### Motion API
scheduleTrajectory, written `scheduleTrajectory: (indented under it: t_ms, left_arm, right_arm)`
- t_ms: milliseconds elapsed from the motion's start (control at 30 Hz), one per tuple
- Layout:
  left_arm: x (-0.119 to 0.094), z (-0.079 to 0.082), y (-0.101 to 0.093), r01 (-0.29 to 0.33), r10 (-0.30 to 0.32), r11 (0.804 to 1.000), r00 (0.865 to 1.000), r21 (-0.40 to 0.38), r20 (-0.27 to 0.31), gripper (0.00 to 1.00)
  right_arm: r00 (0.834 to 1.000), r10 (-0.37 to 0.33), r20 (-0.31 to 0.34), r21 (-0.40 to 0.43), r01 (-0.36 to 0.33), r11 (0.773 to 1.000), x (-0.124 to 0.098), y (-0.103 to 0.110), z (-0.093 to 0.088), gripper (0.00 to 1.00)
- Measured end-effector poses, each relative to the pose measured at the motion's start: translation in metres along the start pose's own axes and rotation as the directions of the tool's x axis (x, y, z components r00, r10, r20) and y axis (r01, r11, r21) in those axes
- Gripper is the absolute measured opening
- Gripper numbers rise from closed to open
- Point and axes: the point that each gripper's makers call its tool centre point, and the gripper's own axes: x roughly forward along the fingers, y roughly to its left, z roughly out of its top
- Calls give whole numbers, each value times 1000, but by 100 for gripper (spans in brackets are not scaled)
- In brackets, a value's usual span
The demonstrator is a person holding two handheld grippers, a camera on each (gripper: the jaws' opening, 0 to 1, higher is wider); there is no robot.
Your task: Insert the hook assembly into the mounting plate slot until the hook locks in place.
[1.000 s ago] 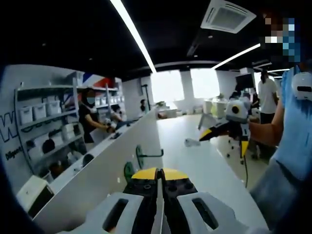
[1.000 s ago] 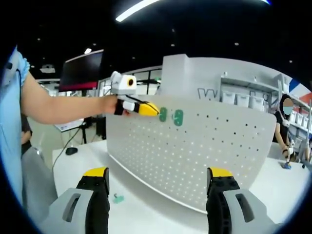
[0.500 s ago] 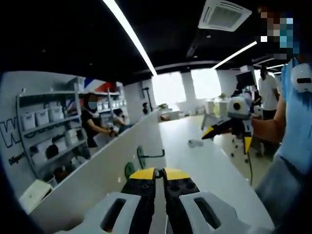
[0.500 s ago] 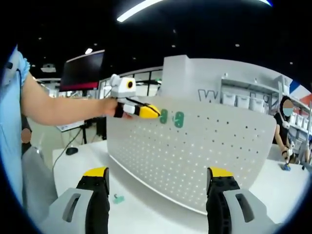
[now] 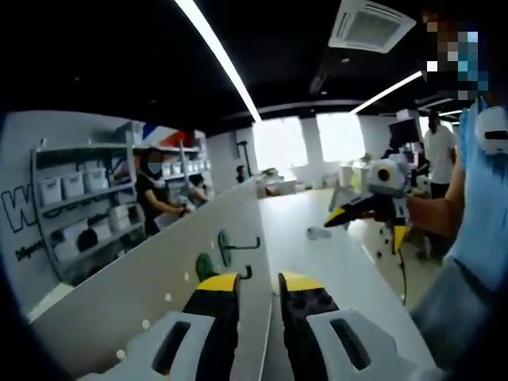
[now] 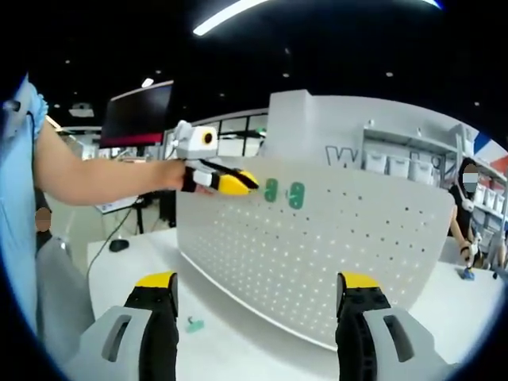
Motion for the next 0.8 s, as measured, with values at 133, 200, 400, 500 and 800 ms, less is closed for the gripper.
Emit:
scheduleTrajectory:
  t_ms: [133,200,400,500,800]
  left_arm:
    - [-4,0,-3,-17,17,1000,1000,-6,-2,26]
    - [-6,3,-6,-24,24,1000,1000,-8,6,27]
    - [-13,5,-15,-36,36,999,999,-15,16,32]
    - [-16,1,-18,-44,44,999,999,-20,6,35]
    - [-27,-8,-27,-69,69,996,998,-49,0,41]
  right_arm:
    - [1000,9,0,-5,-9,1000,1,3,1,83]
    - [1000,12,4,-8,-12,1000,2,2,3,83]
    - [1000,23,8,-10,-23,1000,4,5,4,83]
    - [999,33,5,-13,-32,999,6,8,3,83]
    - [999,48,12,-20,-48,999,8,11,7,83]
